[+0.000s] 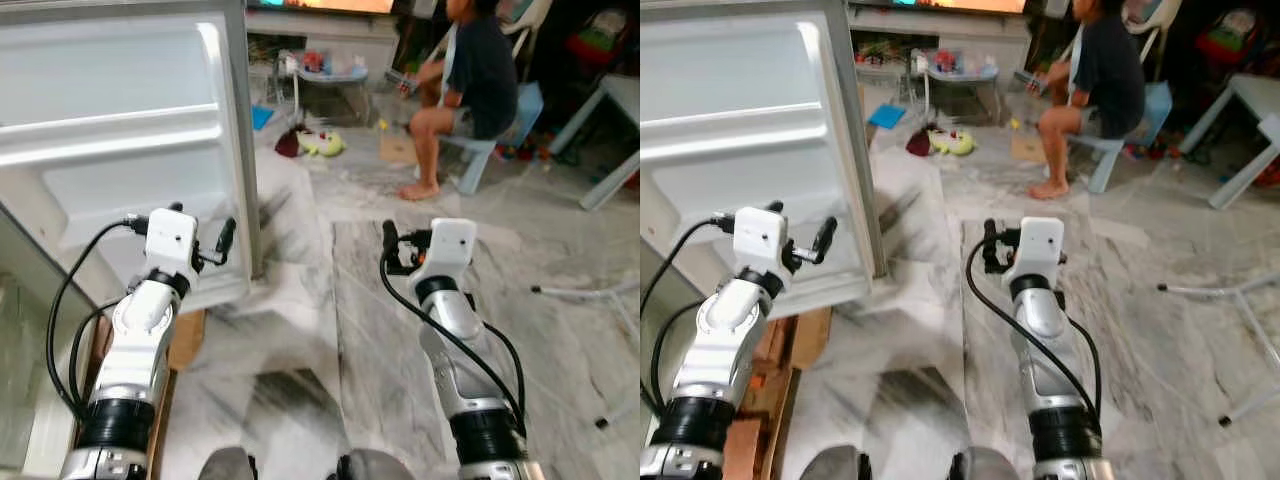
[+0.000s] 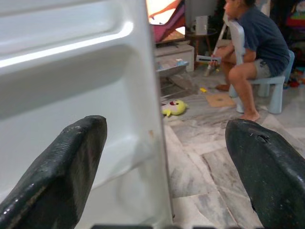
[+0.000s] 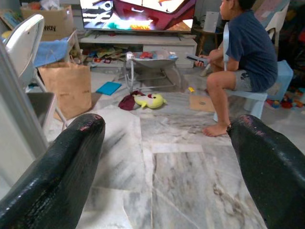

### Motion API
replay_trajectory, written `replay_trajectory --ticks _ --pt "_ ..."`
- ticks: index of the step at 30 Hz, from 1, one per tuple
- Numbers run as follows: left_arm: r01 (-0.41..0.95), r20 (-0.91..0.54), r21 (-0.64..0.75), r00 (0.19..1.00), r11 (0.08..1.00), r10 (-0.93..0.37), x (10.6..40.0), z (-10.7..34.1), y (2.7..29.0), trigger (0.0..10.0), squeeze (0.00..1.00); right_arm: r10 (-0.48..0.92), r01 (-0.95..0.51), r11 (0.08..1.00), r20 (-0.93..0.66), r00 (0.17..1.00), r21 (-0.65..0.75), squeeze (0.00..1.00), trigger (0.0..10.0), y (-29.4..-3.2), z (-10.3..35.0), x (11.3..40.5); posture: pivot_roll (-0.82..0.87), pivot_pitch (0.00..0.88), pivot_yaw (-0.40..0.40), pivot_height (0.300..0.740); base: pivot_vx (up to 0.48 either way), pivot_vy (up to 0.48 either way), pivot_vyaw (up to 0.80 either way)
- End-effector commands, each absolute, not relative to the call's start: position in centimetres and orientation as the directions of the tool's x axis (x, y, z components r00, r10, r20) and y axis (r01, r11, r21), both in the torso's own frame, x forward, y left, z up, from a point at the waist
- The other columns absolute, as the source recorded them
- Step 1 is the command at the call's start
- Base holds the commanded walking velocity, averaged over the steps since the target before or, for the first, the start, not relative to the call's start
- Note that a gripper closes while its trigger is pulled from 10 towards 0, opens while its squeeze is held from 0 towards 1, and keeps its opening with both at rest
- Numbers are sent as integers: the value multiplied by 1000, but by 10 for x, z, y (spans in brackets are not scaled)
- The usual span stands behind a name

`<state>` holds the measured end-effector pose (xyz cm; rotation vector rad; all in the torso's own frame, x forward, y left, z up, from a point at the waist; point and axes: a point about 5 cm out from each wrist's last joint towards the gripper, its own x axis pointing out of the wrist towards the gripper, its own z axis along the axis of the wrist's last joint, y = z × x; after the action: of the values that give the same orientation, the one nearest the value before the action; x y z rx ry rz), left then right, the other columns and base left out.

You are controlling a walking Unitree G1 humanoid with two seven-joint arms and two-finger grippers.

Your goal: Restocking fridge

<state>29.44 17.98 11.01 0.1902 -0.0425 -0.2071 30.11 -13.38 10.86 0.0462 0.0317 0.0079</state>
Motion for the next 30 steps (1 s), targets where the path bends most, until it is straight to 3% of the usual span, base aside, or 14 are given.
replay_trajectory --ticks 1,6,14,21,30 --pt "250 0 185 967 950 -254 287 107 171 10000 0 -20 21 999 -21 1000 48 0 10000 -145 111 301 67 107 -64 740 458 0 0" --pt "237 -34 147 972 960 -234 278 101 172 10000 0 -19 20 998 -25 1000 57 0 10000 -141 110 300 45 118 -55 740 440 0 0" --pt "317 -38 128 948 940 -315 276 101 153 10000 0 -43 48 997 -73 996 68 0 10000 -144 99 296 24 109 -59 740 365 -306 -747" --pt "339 -35 127 941 932 -337 280 103 150 10000 0 -42 47 997 -77 996 65 0 10000 -142 98 296 12 103 -77 740 358 -302 0" --pt "352 -21 118 936 929 -352 282 105 148 10000 0 -20 25 997 -74 997 67 0 10000 -140 100 296 -2 105 -83 740 415 -126 -622"
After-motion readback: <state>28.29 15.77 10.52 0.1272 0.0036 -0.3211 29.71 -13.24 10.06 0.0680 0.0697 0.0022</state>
